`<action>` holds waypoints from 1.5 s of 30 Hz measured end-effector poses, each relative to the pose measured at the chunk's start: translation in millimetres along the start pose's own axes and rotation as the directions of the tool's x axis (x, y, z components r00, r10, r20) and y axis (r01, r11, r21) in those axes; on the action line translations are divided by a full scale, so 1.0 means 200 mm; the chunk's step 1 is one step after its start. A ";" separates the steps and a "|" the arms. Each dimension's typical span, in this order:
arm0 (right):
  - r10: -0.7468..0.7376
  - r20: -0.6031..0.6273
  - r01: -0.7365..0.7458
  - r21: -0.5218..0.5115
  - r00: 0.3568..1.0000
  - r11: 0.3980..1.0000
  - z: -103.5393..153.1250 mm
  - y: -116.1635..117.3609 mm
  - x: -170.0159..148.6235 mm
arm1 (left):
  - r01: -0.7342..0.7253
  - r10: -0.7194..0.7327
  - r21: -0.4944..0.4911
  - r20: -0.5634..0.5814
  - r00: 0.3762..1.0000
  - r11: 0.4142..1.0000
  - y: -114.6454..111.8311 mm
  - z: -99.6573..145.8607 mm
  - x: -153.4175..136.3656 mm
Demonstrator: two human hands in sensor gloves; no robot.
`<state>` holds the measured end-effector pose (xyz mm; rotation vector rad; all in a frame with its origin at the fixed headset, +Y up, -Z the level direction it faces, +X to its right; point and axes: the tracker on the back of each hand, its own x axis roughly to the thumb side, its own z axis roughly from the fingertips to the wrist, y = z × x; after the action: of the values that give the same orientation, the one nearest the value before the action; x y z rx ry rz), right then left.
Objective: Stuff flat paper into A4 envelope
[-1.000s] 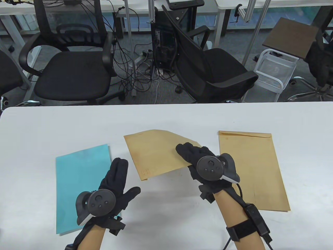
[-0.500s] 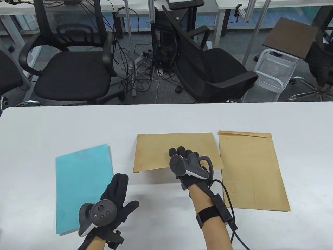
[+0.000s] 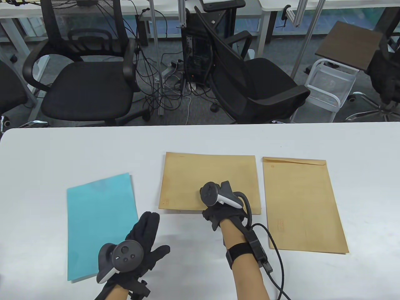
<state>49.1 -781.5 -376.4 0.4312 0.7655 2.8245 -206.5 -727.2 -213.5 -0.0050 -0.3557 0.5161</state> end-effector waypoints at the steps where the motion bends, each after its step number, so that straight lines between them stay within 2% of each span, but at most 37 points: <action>1: -0.001 0.001 0.001 0.003 1.000 1.000 0.00 0.00 -0.01 | 0.001 -0.001 -0.004 0.000 1.000 1.000 0.00 0.00 0.00; 10: -0.022 0.012 0.022 0.022 1.000 1.000 0.01 0.01 -0.06 | 0.029 -0.028 -0.034 0.004 1.000 0.999 -0.04 -0.01 0.01; 13: -0.021 0.035 0.022 -0.021 0.999 1.000 0.04 0.01 -0.08 | 0.048 -0.048 -0.041 0.003 0.999 0.998 -0.04 -0.01 0.01; 17: 0.004 0.043 0.004 -0.186 0.999 0.982 0.16 -0.04 -0.15 | 0.054 -0.054 -0.050 0.001 0.999 0.997 -0.05 -0.01 0.01; 20: -0.003 0.012 0.006 -0.266 1.000 0.964 0.26 -0.07 -0.24 | 0.061 -0.061 -0.061 0.001 0.998 0.996 -0.06 -0.01 0.01; 23: -0.018 -0.065 -0.007 -0.368 0.998 0.930 0.40 -0.07 -0.39 | 0.071 -0.071 -0.071 0.008 0.997 0.995 -0.07 -0.01 0.02; 27: -0.034 -0.193 -0.054 -0.430 0.981 0.901 0.58 -0.06 -0.59 | 0.079 -0.078 -0.082 0.010 0.997 0.994 -0.07 -0.01 0.02; 32: -0.095 -0.388 -0.082 -0.415 0.917 0.906 0.81 -0.02 -0.89 | 0.095 -0.094 -0.096 0.018 0.995 0.991 -0.08 -0.01 0.03; 36: -0.136 -0.568 -0.110 -0.377 0.811 0.920 0.97 0.04 -1.12 | 0.109 -0.108 -0.113 0.020 0.994 0.988 -0.10 -0.01 0.03; 38: -0.156 -0.638 -0.077 -0.322 0.754 0.944 1.04 0.10 -1.24 | 0.107 -0.106 -0.117 0.015 0.994 0.987 -0.10 -0.01 0.03; 41: -0.230 -0.673 0.007 -0.317 0.703 0.948 1.09 0.16 -1.34 | 0.099 -0.098 -0.117 0.010 0.995 0.988 -0.11 -0.01 0.03; 45: -0.357 -0.644 0.135 -0.368 0.677 0.920 1.09 0.20 -1.40 | 0.094 -0.095 -0.132 -0.006 0.995 0.987 -0.12 -0.02 0.01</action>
<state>379.5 -784.3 -240.2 -0.8023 0.4285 2.7206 -191.1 -746.7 -214.0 -0.1178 -0.3759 0.3979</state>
